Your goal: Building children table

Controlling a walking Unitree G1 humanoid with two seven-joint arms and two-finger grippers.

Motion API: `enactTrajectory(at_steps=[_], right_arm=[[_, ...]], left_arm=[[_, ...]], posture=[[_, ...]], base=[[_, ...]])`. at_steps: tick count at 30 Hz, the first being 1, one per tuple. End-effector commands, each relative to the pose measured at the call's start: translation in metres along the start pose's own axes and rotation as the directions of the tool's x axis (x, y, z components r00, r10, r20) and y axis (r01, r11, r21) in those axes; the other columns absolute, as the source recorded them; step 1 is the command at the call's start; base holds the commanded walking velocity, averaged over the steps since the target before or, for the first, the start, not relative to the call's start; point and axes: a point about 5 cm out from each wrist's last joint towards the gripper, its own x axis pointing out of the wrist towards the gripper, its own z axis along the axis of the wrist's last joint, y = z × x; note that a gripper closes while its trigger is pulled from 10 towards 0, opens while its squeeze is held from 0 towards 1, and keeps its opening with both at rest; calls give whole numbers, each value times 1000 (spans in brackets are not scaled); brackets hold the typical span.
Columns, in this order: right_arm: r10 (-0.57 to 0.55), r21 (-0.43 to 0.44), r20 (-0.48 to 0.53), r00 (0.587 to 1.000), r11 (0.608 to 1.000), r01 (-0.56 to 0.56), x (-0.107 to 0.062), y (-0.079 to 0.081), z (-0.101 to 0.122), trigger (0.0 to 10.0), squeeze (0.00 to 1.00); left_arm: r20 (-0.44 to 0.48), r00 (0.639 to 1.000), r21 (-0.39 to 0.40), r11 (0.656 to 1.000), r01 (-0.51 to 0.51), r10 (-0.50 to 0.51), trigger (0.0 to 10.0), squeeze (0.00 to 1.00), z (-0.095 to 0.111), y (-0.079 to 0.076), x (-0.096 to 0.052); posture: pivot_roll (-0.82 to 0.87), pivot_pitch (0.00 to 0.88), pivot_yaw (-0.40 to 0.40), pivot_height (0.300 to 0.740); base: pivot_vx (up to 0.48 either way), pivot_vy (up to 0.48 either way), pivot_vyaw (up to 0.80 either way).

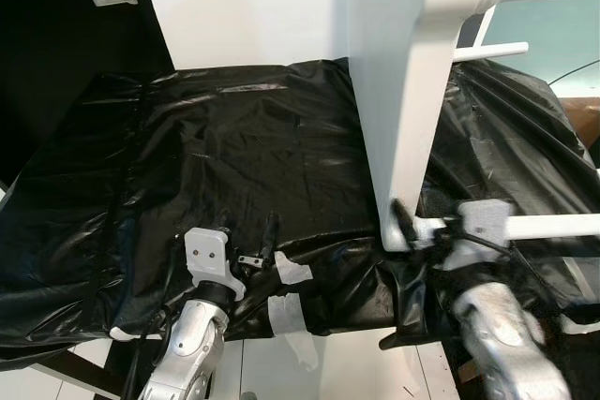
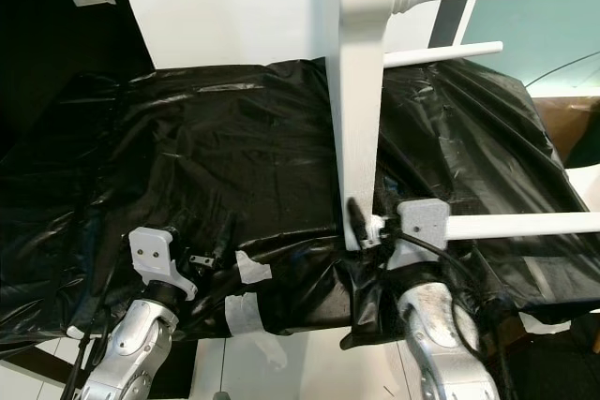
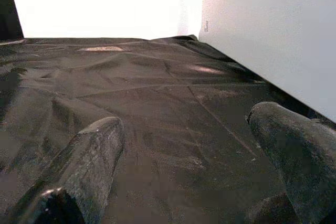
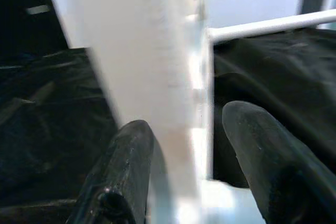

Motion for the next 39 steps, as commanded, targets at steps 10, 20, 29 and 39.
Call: enactTrajectory(at_steps=[10,20,29,39], right_arm=[[-210,-29,66,976,977,212,-10,-28,19,0,0],[-119,-134,78,990,983,128,61,-45,7,10000,0],[154,-59,18,988,987,-153,107,-49,-10,10000,0],[371,21,-12,929,929,-371,110,-25,-27,10000,0]], left_arm=[[-23,973,-5,973,229,-230,10000,0,-6,-11,0],[-27,976,2,977,215,-215,10000,0,-7,-12,-7],[-3,975,37,975,221,-221,10000,0,-2,-12,4],[15,969,55,967,247,-248,10000,0,-2,-16,16]], posture=[[-10,0,26,740],[42,0,12,740],[76,0,4,740],[82,0,2,740]], base=[[0,0,0],[0,0,0],[0,0,0],[0,0,0]])
